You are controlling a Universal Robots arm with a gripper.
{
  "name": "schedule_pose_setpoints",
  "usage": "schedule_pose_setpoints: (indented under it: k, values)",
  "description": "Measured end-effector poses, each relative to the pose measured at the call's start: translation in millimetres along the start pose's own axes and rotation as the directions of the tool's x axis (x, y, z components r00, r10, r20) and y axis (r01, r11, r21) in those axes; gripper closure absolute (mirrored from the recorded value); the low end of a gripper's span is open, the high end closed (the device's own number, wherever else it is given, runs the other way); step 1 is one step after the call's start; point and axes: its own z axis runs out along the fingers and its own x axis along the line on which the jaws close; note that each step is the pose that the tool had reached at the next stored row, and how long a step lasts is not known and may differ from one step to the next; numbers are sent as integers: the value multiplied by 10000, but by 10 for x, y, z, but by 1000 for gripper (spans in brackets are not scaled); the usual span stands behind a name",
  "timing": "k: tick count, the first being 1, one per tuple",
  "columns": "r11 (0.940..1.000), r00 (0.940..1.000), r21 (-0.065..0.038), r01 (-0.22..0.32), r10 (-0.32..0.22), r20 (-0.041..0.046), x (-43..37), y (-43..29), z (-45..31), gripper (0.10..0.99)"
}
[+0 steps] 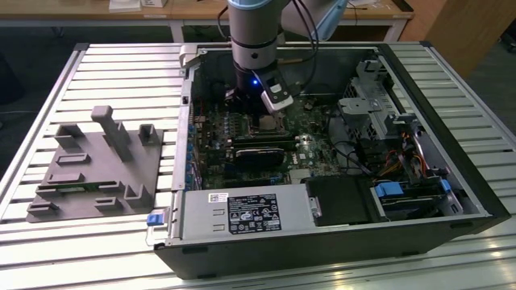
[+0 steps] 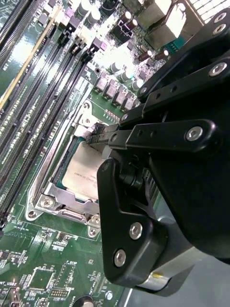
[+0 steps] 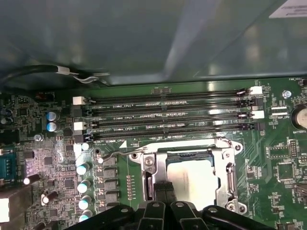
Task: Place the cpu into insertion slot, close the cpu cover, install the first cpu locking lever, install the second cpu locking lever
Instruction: 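Close the cpu cover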
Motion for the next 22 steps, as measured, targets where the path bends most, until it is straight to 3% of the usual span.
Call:
schedule_pose_setpoints:
  k: [11, 17, 22]
  values:
    - [10000, 10000, 0, 0, 0, 0, -8, 7, -138, 980]
    - [10000, 10000, -1, 2, -2, 0, -13, 8, -142, 980]
    - [10000, 10000, -1, 0, 0, 0, -107, 16, -136, 980]
